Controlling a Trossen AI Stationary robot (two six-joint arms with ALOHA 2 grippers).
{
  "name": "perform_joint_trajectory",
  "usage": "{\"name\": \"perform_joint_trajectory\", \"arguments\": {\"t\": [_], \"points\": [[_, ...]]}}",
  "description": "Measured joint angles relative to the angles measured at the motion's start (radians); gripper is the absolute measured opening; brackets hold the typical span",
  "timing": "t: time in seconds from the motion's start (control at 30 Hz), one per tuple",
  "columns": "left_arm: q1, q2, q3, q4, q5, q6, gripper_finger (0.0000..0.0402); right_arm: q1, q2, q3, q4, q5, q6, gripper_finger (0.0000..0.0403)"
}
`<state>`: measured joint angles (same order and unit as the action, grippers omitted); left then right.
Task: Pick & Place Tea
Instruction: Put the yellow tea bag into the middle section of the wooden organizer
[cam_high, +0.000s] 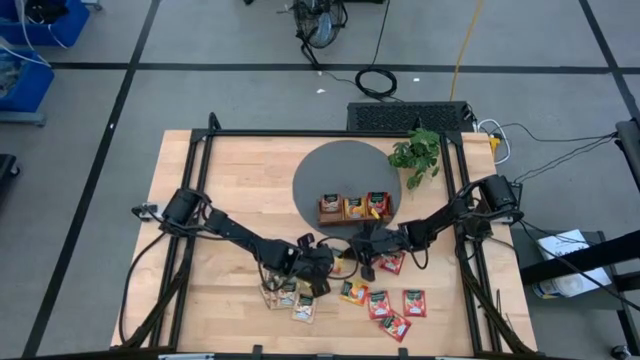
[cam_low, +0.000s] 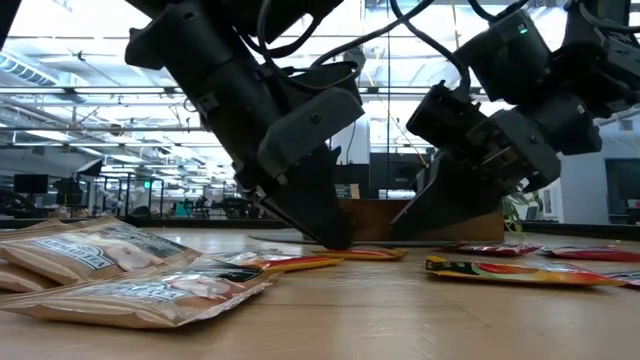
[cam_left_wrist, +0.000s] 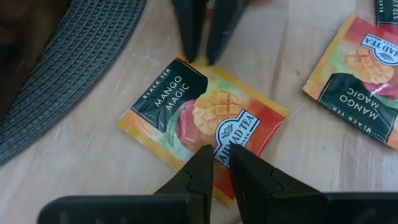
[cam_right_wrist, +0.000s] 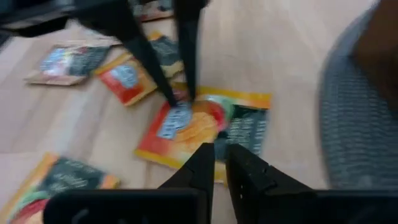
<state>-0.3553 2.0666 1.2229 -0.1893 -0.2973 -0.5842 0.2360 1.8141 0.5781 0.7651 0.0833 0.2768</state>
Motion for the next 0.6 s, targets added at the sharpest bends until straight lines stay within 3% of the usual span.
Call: {"name": "perform_joint_trajectory", "arguments": {"t": [0.2,0.4,0.6], "points": [[-0.006,-0.002,-0.002,0.032,-0.011,0.036,0.0060,-0.015,0.000,0.000,-0.030,-0.006,0.019,0.0047],[-0.016,-0.003,-0.004,0.079,-0.015,0.083,0.0060,0.046,-0.033,0.001,0.099,-0.032,-0.114,0.0050],[-0.016,-0.011,-0.004,0.087,-0.027,0.085,0.0060,0.111,-0.036,0.042,0.079,-0.030,-0.197,0.0030]]}}
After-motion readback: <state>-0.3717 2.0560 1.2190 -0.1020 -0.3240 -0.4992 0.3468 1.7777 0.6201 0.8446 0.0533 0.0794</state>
